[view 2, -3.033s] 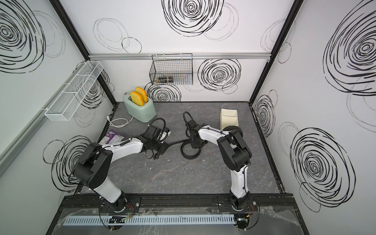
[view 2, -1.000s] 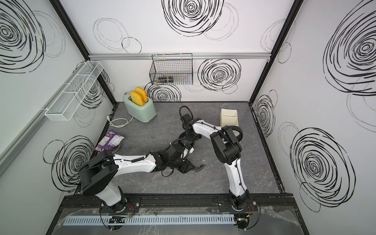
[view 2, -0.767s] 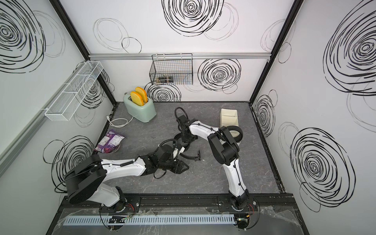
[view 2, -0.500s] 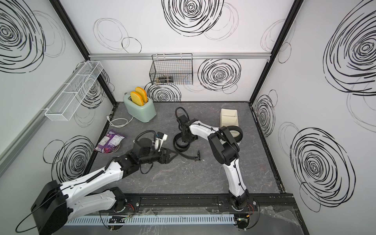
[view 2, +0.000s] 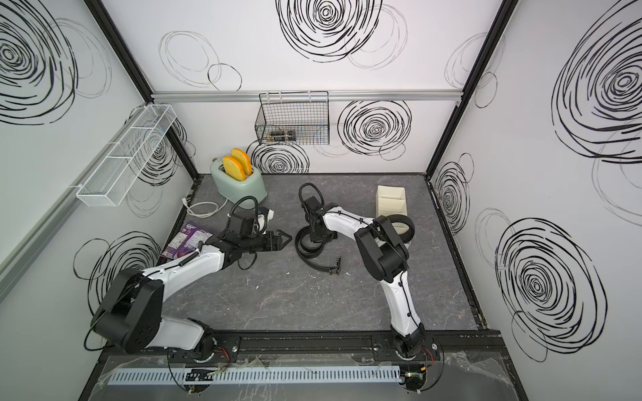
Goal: Place the belts into the storage roll
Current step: Roll the belt at the center of the board.
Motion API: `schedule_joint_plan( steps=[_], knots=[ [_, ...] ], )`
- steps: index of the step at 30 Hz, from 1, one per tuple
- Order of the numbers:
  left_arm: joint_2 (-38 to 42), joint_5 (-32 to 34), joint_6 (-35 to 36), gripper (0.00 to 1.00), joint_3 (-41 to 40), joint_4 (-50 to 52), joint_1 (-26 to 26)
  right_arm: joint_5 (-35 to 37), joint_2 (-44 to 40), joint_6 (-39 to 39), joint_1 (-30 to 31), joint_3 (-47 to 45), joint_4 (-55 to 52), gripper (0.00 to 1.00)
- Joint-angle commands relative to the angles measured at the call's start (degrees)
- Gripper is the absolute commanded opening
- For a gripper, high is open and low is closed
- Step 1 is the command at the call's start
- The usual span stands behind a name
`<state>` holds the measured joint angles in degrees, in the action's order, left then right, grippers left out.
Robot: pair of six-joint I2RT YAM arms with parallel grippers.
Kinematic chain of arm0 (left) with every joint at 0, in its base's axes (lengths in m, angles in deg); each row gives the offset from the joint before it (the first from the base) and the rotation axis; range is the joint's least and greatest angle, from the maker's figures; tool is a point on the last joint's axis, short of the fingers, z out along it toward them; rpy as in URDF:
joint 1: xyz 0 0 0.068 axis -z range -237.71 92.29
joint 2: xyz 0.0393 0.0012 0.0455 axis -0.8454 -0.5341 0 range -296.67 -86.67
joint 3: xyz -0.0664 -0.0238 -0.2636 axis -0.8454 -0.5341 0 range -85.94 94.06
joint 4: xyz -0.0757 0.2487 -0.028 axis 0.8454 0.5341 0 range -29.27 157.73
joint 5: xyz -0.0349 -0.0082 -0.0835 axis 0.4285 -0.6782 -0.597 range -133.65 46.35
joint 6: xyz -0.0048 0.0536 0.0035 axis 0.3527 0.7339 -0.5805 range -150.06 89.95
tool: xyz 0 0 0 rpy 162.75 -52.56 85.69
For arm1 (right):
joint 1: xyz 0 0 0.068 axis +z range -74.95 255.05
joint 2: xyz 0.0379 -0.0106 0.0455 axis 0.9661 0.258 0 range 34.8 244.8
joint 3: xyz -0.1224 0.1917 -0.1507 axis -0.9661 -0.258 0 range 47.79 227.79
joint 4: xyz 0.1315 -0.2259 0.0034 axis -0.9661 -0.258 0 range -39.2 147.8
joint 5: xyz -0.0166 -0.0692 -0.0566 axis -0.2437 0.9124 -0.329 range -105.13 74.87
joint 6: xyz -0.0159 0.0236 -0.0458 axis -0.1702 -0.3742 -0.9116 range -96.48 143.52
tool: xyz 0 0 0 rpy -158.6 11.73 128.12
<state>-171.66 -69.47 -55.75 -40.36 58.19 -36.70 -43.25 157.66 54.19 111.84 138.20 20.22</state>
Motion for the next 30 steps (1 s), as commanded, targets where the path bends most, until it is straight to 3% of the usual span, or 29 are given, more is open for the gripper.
schedule_joint_plan(
  steps=[1,9,20,25,30],
  knots=[
    [-4.1,-2.2,5.1,0.79,3.2,1.8,0.5,0.6,2.4,1.3,0.6,-1.1,0.4,0.19],
    [-15.3,-0.9,8.9,0.79,10.7,4.2,3.4,0.7,2.2,1.5,1.2,-1.6,0.4,0.19],
    [-23.7,1.8,10.8,0.76,16.7,6.4,5.3,-0.2,0.8,3.2,1.9,-4.2,1.8,0.19],
    [-25.8,7.0,10.4,0.68,19.5,10.3,8.6,-0.1,0.7,3.2,2.7,-2.9,1.5,0.19],
    [-27.7,12.3,10.5,0.50,23.4,14.4,11.0,-0.5,0.5,3.1,3.7,-3.3,2.0,0.19]
  ],
)
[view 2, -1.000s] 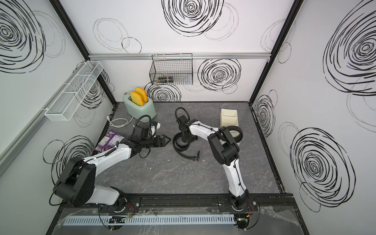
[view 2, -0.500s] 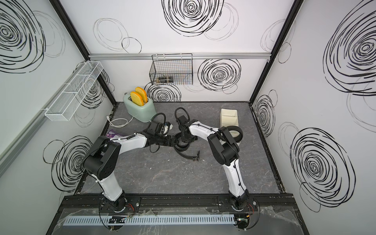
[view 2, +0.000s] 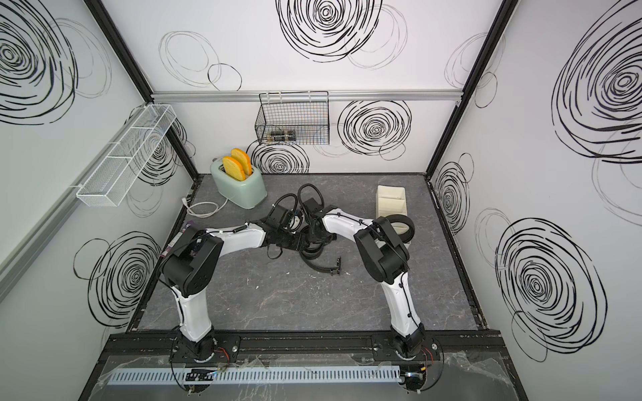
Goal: Place the belts into the storage roll
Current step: Roll the belt at the center of the board.
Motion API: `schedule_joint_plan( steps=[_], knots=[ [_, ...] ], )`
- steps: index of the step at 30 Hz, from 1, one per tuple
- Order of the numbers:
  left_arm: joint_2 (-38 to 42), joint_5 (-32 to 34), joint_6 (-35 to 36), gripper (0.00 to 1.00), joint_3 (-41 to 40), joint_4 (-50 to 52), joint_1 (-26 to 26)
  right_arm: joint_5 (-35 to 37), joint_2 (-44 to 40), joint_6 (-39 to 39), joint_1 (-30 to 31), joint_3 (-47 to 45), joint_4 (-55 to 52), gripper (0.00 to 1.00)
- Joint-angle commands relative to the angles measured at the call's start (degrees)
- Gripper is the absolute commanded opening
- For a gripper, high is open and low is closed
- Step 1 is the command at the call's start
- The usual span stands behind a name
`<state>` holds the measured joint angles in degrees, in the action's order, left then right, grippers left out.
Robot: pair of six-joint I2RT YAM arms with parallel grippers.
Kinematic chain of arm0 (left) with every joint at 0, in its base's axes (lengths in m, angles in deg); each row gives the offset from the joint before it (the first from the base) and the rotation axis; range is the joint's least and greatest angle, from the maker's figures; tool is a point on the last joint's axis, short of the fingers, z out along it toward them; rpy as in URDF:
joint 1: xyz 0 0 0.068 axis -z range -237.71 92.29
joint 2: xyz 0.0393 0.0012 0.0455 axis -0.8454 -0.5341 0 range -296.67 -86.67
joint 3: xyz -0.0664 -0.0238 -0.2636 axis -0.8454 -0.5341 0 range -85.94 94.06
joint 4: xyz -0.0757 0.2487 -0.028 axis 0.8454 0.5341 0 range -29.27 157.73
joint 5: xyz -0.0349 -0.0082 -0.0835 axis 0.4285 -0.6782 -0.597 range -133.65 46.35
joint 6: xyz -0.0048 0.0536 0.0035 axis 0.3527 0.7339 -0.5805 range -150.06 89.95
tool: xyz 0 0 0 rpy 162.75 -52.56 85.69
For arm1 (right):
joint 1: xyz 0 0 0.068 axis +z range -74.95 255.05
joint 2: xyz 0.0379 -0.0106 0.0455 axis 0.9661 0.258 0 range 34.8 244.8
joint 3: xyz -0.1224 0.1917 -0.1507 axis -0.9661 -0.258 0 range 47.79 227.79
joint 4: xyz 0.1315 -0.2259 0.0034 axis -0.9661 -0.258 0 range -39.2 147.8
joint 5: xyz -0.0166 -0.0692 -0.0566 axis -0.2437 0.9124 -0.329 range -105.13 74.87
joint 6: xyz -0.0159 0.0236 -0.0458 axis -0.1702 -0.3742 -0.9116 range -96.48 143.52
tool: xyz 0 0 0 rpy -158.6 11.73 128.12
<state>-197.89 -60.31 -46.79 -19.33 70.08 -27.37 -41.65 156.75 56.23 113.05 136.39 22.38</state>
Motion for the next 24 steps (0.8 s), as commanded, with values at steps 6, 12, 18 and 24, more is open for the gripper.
schedule_joint_plan(
  steps=[6,12,18,24],
  knots=[
    [-5.0,3.4,1.8,0.23,6.0,6.9,1.5,-2.8,-0.1,1.2,2.5,-3.6,1.5,0.22],
    [-7.1,4.3,2.3,0.10,7.7,11.0,1.1,-3.7,-6.7,0.1,-1.3,-7.1,4.2,0.46],
    [-6.1,7.5,3.0,0.05,7.0,11.6,1.5,-7.7,-21.0,-3.9,-6.6,-11.8,4.3,0.55],
    [-6.0,9.6,1.1,0.06,7.0,11.7,1.3,-17.2,-30.8,6.8,-6.2,-25.4,2.0,0.56]
  ],
)
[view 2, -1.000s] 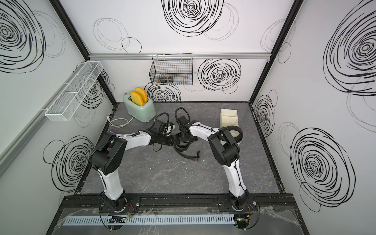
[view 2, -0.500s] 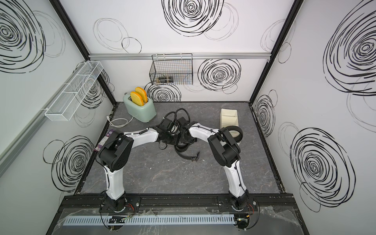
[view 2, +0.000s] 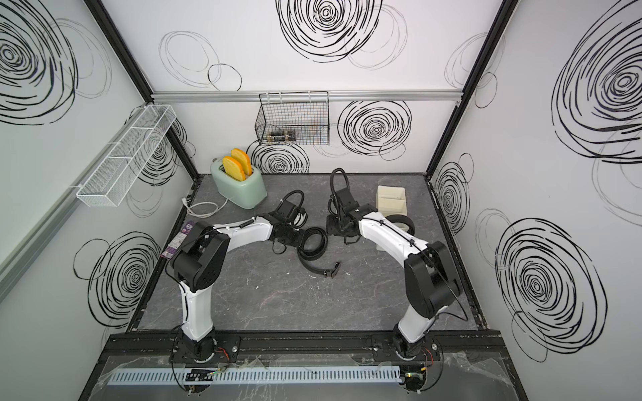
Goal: Place the belts into the storage roll
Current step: Roll the belt at the center of the board.
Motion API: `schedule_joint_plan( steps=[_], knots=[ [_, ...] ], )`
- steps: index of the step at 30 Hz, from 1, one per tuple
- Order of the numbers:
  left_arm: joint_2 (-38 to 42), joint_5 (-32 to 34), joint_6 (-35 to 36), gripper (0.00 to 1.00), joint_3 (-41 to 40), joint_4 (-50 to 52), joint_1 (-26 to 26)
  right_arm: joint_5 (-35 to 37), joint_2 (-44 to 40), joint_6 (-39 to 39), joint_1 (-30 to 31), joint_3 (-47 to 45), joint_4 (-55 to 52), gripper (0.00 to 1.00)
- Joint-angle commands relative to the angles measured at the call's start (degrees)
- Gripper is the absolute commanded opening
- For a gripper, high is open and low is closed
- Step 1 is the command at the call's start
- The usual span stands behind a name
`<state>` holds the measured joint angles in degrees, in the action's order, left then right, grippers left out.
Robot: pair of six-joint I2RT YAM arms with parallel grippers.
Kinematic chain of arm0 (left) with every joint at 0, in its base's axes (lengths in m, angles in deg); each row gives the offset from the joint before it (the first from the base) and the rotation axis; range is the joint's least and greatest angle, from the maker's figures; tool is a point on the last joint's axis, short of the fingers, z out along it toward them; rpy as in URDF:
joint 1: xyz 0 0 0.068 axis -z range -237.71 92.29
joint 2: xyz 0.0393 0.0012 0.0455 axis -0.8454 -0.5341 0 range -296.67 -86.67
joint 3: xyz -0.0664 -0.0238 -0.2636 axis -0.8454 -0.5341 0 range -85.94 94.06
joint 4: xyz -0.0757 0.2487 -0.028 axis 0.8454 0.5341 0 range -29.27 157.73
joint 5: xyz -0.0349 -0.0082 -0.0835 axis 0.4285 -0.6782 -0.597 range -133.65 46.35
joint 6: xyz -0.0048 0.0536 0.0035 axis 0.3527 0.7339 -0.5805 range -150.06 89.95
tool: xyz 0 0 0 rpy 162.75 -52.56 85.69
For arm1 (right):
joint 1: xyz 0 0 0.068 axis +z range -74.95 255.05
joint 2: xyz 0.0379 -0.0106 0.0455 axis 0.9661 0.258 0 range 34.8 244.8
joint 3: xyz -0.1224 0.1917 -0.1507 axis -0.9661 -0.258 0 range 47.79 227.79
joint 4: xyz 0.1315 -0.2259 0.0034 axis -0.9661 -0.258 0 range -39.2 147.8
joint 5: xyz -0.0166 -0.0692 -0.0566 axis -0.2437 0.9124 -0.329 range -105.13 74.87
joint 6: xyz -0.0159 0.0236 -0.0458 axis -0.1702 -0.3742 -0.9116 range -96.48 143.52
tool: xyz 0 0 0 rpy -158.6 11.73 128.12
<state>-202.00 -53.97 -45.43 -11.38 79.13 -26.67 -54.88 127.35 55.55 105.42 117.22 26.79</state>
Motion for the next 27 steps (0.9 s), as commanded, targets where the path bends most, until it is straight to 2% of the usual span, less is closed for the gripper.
schedule_joint_plan(
  steps=[1,4,6,8,10,15,17,21,23,27],
  knots=[
    [-1.8,3.9,-0.9,0.07,-1.1,2.8,0.6,-4.9,-3.4,12.8,1.7,-9.0,-0.4,0.57],
    [-1.8,4.6,-2.4,0.05,-0.7,4.0,0.6,-4.4,-12.0,34.3,2.3,-17.9,12.3,0.66],
    [-1.3,6.8,-2.9,0.01,-0.6,5.0,1.1,-1.3,-17.3,48.5,3.5,-22.5,22.0,0.74],
    [-0.9,7.8,-3.3,0.00,-1.1,5.1,1.4,1.6,-19.9,58.5,5.8,-24.9,28.0,0.77],
    [-0.4,8.7,-3.6,0.00,-1.6,5.2,1.6,2.6,-19.9,65.6,8.3,-26.1,32.2,0.79],
    [-0.2,9.8,-4.1,0.00,-2.0,5.7,1.6,3.5,-17.4,77.5,11.9,-29.2,38.5,0.78],
    [0.1,10.1,-4.4,0.00,-2.1,5.8,1.5,4.4,-17.3,80.7,13.0,-30.3,40.5,0.77],
    [1.4,10.1,-4.7,0.00,-2.2,5.9,1.4,9.0,-20.9,84.2,15.0,-30.0,37.3,0.75],
    [2.4,9.1,-5.1,0.00,-2.7,5.4,1.2,10.4,-21.5,83.0,15.2,-31.4,42.5,0.74],
    [4.5,8.4,-6.7,0.00,-3.8,5.2,0.5,0.5,-17.3,74.5,13.5,-31.6,42.6,0.73]
  ],
)
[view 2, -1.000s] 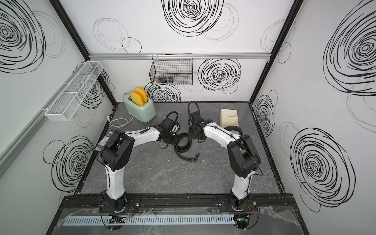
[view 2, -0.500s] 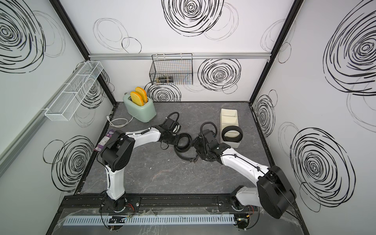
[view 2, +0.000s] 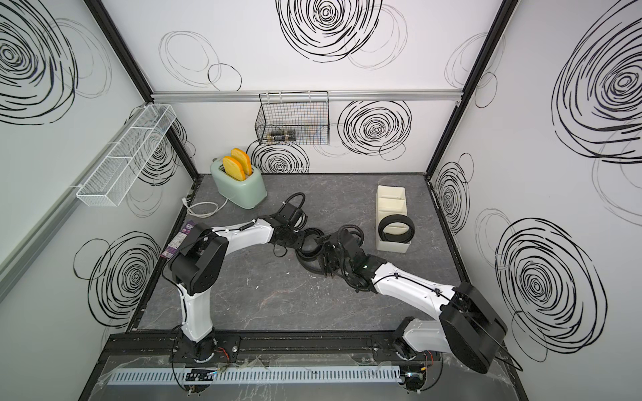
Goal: Place the belts into the storage roll
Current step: Roll the belt at the center of the board.
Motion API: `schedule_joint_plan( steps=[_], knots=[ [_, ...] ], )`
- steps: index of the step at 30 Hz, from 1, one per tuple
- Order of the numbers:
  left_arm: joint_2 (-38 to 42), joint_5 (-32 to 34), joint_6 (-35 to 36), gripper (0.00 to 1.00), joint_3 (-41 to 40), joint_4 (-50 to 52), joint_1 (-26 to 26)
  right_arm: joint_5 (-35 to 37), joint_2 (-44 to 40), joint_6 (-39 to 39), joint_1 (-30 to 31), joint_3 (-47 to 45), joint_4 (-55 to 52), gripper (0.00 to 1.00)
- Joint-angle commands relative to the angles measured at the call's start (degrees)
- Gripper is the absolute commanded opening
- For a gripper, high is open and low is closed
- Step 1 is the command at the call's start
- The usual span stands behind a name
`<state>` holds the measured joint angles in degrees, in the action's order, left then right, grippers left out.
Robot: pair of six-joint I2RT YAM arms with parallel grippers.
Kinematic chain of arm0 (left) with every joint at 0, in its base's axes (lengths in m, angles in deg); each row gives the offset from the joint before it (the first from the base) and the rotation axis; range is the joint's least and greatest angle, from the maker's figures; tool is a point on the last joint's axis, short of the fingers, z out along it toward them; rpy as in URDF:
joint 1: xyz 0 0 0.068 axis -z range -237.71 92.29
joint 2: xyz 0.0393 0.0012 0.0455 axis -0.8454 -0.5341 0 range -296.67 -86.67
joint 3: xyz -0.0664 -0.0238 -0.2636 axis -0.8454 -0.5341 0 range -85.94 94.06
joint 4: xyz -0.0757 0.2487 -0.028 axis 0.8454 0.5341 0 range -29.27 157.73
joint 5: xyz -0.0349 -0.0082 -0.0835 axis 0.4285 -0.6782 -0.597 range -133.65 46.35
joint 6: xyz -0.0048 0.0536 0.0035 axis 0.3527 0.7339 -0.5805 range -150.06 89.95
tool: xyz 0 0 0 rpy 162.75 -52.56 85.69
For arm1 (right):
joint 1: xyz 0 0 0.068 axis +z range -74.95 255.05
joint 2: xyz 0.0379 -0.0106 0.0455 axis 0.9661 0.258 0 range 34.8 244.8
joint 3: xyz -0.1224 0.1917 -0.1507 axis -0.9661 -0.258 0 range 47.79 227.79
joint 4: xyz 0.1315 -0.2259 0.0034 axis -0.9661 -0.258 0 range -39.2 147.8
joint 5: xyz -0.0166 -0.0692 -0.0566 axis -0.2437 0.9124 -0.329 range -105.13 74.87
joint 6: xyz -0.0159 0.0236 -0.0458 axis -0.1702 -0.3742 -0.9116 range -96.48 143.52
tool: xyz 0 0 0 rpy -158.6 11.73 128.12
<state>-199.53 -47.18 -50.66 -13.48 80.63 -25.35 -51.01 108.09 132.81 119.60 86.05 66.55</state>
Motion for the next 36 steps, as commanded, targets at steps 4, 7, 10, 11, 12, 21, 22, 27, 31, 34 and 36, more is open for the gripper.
schedule_joint_plan(
  steps=[4,7,10,11,12,21,22,27,31,34,36],
  knots=[
    [4.2,2.0,-2.1,0.00,-2.9,3.6,-1.7,-8.8,4.3,-5.8,2.3,0.5,2.3,0.74],
    [4.9,2.0,-1.9,0.00,-3.1,4.3,-2.5,-7.0,2.0,-3.2,4.5,-1.4,0.6,0.75],
    [6.3,2.5,-3.0,0.00,-4.5,4.3,-3.3,-5.0,-0.6,1.2,5.5,-4.4,0.6,0.76],
    [6.9,2.0,-3.6,0.00,-5.3,3.7,-3.7,-4.9,-0.9,2.1,5.7,-5.2,1.4,0.76],
    [7.5,1.1,-3.7,0.00,-6.2,3.0,-4.2,-4.6,-1.2,2.6,5.8,-5.7,0.7,0.76],
    [11.0,0.1,-6.2,0.00,-9.3,1.6,-4.6,-5.6,4.9,4.8,3.4,-7.4,8.9,0.75],
    [11.2,0.1,-6.2,0.00,-9.4,1.6,-4.5,-6.0,6.1,4.4,3.2,-6.4,9.1,0.75],
    [11.6,0.1,-7.2,0.00,-10.1,0.9,-4.3,-7.6,12.1,4.1,3.3,-2.7,8.6,0.73],
    [12.2,0.4,-8.2,0.00,-10.5,0.2,-4.1,-7.2,13.6,6.0,3.6,-3.4,9.1,0.68],
    [13.6,0.8,-8.9,0.00,-11.0,-0.3,-3.7,-7.5,14.7,7.1,3.8,-3.5,10.1,0.66],
    [14.3,1.2,-9.2,0.00,-11.5,-0.5,-3.7,-7.5,15.6,7.1,4.3,-2.6,9.7,0.65]
  ],
)
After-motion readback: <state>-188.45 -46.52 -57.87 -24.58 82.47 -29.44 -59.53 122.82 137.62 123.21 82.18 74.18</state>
